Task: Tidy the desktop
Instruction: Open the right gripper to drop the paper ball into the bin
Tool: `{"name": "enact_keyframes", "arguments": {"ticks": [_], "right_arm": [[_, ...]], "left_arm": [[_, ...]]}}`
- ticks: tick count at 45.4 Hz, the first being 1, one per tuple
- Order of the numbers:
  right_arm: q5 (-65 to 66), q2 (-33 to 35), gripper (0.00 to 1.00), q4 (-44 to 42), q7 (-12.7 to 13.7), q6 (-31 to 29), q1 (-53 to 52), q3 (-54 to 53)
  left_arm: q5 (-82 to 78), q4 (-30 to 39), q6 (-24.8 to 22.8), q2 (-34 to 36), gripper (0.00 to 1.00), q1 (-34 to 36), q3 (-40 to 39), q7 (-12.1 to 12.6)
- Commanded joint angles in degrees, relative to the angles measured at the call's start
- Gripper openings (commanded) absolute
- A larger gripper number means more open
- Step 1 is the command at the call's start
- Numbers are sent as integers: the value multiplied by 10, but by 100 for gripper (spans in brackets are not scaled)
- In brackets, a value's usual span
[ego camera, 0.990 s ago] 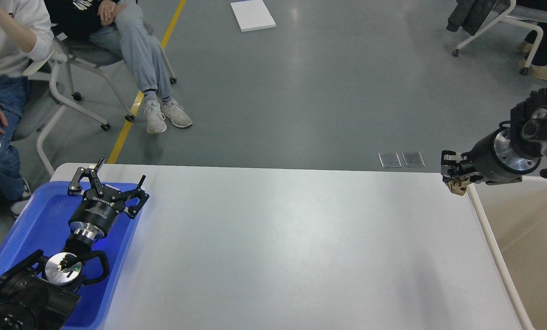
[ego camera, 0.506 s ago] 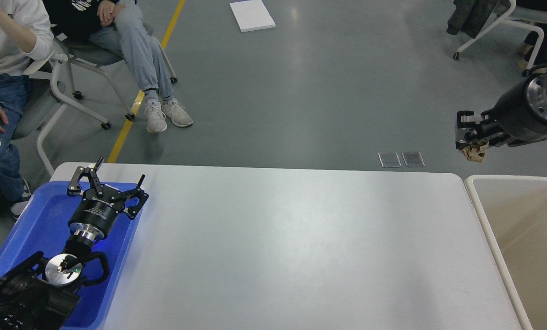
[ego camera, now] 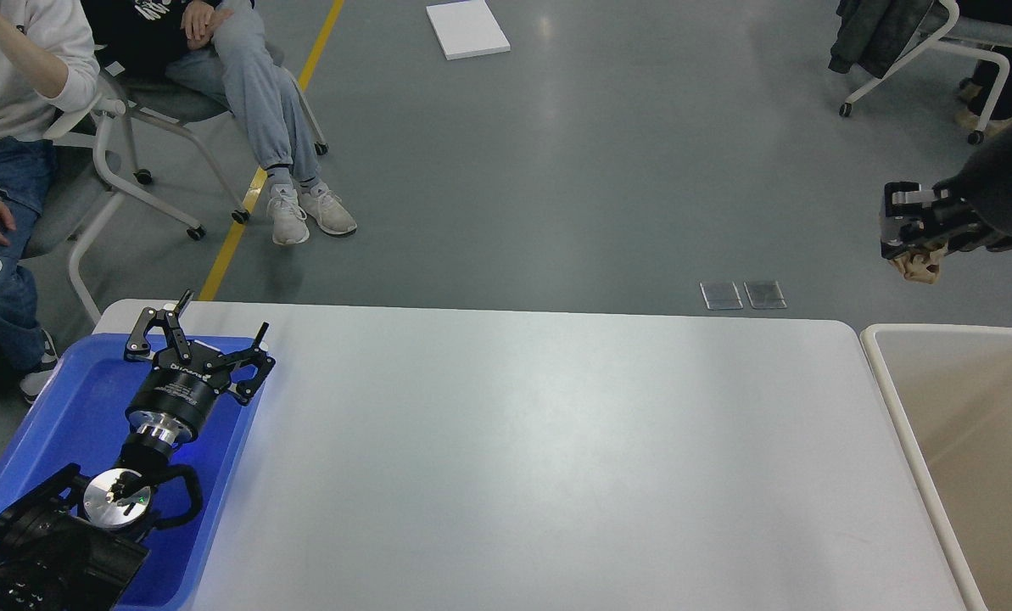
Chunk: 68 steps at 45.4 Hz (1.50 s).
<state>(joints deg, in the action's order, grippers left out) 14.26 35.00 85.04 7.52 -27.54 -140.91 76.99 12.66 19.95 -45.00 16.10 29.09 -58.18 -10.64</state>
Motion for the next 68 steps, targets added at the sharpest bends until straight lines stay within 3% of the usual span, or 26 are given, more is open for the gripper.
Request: {"name": "enact_keyframes", "arguments": {"ticks": [1, 18, 30, 44, 57, 68], "right_arm": [[45, 76, 0, -5, 0, 3, 12, 25], [88, 250, 0, -70, -1, 13, 83, 4], [88, 319, 0, -167, 0, 31, 255, -122], [85, 359, 0, -265, -1, 40, 460, -285], [61, 340, 0, -298, -3, 174, 617, -375], [-26, 289, 0, -342, -4, 217, 712, -435]], "left_arm": [[0, 0, 0, 1, 100, 0, 0, 0], [0, -1, 0, 1, 100, 0, 0, -1], [0, -1, 0, 1, 100, 0, 0, -1], [0, -1, 0, 1, 100, 0, 0, -1], [0, -1, 0, 1, 100, 0, 0, -1], [0, -1, 0, 1, 100, 0, 0, -1]]}}
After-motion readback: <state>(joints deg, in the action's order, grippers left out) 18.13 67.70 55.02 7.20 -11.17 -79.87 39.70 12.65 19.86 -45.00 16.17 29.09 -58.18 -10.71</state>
